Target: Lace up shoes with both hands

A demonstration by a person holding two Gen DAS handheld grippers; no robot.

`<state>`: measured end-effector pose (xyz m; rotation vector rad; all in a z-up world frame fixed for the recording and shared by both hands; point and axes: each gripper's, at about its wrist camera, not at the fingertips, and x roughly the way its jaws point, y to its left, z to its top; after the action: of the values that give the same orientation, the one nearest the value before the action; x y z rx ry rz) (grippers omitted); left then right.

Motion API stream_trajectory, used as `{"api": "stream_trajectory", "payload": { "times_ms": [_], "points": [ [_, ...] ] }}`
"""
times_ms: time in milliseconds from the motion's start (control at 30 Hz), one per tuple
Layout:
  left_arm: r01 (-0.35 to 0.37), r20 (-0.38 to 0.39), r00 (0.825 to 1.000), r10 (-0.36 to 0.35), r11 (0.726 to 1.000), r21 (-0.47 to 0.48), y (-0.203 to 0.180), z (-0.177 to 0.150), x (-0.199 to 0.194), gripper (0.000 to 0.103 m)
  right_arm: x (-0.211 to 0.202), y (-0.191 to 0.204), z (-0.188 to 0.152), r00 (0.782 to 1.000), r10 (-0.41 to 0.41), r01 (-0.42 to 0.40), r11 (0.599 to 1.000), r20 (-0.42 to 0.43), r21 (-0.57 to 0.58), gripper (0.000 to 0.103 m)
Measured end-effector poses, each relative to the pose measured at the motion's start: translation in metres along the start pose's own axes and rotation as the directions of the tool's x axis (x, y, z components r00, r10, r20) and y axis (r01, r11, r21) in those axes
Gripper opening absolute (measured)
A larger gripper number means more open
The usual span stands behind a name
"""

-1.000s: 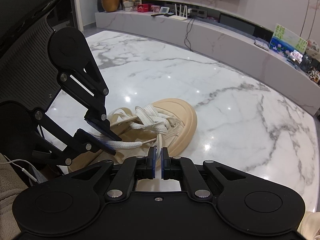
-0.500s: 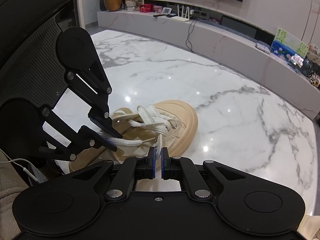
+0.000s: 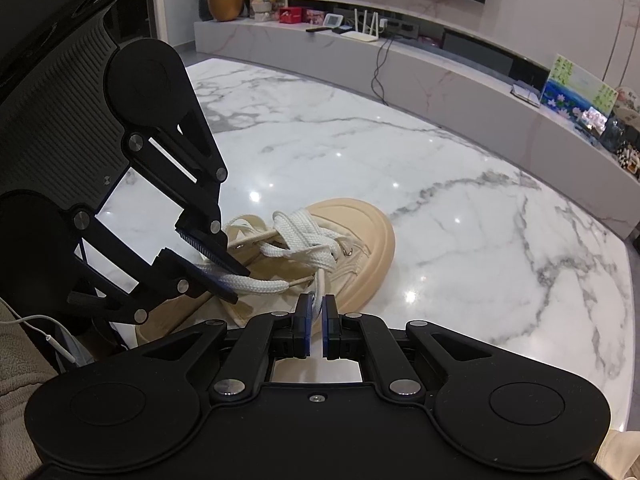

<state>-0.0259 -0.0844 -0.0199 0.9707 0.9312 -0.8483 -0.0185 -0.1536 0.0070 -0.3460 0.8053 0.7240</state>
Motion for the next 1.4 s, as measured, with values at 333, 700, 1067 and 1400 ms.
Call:
{"api": "stream_trajectory", "payload": {
  "times_ms": [333,700,1067,1400],
  "points": [
    [-0.025,-0.009,1.000,0.025,0.999,-0.045,0.011,0.001,0.008,0.009,-0.004,-0.001,-0.001,1.000,0.008,-0.008,1.000,0.005,-0.003,0.003],
    [-0.101,-0.062,0.993,0.097,0.992,-0.078,0.019,0.007,0.018,0.009,-0.010,-0.002,0.001,0.997,0.072,-0.071,0.995,0.015,-0.075,0.003],
    [-0.083,-0.061,0.995,0.075,0.987,-0.139,0.027,-0.002,0.019,0.009,-0.014,-0.006,0.005,0.995,0.103,-0.100,0.981,0.011,-0.164,0.004],
    [-0.048,-0.017,0.999,0.045,0.958,-0.282,0.039,-0.014,0.010,0.009,-0.002,0.018,0.005,0.997,0.078,-0.068,0.955,0.024,-0.289,0.004]
  ]
}}
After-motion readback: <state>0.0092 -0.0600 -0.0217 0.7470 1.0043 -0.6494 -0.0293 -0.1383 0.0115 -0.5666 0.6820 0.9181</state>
